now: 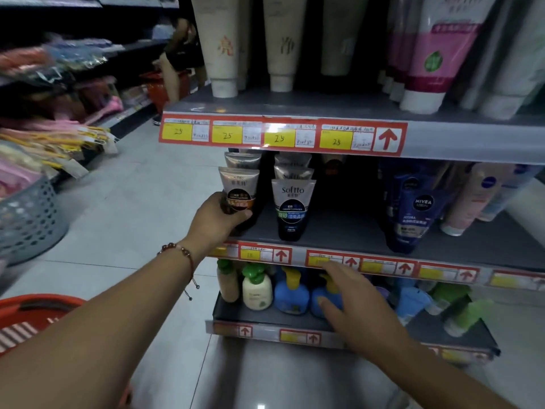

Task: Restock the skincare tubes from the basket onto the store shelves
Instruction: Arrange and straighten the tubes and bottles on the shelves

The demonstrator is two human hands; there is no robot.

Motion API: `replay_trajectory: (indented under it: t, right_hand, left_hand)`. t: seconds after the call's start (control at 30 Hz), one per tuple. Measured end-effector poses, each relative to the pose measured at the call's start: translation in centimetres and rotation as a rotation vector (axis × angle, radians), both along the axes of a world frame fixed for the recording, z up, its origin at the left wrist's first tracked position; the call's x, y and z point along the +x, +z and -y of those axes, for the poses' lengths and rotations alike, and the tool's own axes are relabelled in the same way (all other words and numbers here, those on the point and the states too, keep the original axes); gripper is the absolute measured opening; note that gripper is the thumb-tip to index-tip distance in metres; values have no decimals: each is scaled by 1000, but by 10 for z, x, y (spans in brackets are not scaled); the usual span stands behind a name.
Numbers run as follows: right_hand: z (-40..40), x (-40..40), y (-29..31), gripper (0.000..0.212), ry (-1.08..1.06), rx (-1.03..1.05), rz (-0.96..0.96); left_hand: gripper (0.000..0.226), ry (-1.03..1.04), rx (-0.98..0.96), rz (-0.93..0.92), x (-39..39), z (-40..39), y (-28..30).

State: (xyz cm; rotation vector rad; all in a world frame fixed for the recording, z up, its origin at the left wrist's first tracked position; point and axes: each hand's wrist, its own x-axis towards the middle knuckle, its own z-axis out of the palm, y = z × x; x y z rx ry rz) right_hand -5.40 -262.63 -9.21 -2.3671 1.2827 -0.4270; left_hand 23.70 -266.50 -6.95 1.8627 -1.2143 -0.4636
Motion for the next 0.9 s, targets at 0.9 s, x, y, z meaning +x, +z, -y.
replay_trajectory:
  t: [0.9]
  right_hand:
    - [75, -107, -83, 43, -222, 95, -346]
  left_hand:
    - [50, -673, 558, 786, -205, -17, -78]
